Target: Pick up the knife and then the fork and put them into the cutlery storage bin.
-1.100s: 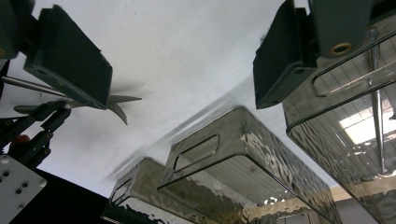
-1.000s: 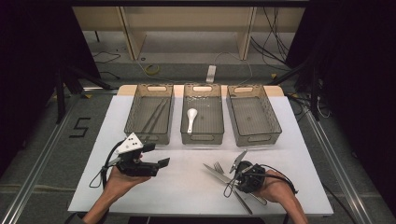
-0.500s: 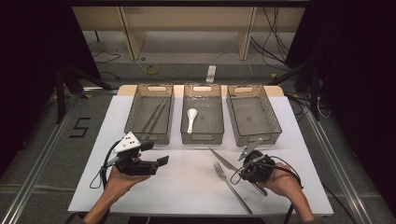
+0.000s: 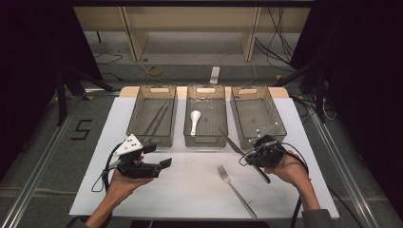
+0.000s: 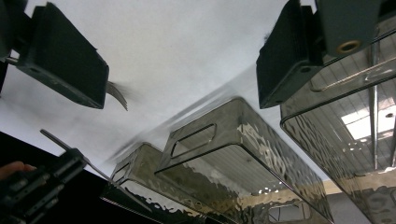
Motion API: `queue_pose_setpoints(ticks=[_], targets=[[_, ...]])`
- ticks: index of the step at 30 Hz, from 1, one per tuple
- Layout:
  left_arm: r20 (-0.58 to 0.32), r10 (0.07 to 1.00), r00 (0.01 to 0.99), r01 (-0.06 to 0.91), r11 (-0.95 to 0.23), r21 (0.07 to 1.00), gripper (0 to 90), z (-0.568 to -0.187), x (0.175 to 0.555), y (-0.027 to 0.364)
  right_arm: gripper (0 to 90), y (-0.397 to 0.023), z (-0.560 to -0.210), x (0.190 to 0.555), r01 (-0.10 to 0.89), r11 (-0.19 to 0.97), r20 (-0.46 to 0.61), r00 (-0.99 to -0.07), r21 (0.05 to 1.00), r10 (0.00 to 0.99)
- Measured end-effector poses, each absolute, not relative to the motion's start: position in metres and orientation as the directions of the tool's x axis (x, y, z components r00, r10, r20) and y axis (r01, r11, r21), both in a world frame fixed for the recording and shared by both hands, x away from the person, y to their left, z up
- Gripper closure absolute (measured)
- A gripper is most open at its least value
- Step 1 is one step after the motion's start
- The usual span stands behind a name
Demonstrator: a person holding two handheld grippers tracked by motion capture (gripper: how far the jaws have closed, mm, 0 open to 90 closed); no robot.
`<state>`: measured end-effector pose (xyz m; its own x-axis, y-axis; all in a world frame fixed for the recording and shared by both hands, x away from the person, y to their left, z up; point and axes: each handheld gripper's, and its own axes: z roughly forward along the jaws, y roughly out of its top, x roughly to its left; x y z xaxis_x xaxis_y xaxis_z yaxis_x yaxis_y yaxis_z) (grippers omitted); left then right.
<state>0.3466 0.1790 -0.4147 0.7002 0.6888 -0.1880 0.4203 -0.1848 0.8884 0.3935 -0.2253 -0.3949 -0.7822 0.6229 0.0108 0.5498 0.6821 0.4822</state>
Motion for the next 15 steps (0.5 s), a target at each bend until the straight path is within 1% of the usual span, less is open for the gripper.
queue_pose_setpoints(ticks=[7, 13, 15], targets=[[-0.19, 0.69, 0.699, 0.418, -0.179, 0.891, 16.5, -0.414, 0.346, 0.179, 81.1, -0.232, -0.383, 0.412, 0.571, 0.638, 0.019, -0.753, 0.517, 0.658], [-0.181, 0.687, 0.704, 0.415, -0.191, 0.889, 16.6, -0.414, 0.346, 0.179, 81.1, -0.228, -0.377, 0.426, 0.581, 0.64, 0.015, -0.746, 0.503, 0.665], [-0.195, 0.686, 0.701, 0.418, -0.174, 0.892, 16.6, -0.414, 0.346, 0.179, 81.1, -0.229, -0.374, 0.432, 0.58, 0.635, 0.019, -0.746, 0.51, 0.666]])
